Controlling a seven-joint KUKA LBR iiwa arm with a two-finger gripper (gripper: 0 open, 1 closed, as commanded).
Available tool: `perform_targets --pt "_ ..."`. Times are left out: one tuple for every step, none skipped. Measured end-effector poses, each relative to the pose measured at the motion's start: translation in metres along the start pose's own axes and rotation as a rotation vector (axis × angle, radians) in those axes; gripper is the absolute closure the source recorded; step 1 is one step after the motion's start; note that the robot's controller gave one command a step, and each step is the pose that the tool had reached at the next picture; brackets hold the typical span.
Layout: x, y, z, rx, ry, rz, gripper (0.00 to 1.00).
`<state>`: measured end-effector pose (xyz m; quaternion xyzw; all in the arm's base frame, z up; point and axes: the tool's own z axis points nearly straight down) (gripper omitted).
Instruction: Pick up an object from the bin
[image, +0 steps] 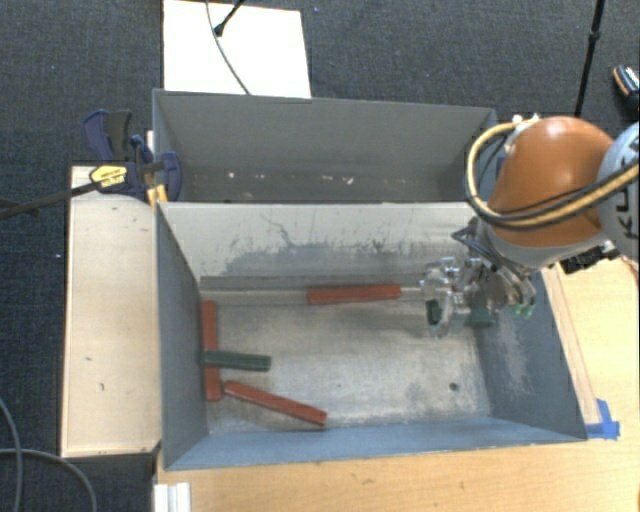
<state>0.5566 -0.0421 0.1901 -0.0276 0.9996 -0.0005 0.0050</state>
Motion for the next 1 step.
perform_targets --pt "0.0078 -0.0048 -0.0837 -0.001 0.002 -0.258 1.0"
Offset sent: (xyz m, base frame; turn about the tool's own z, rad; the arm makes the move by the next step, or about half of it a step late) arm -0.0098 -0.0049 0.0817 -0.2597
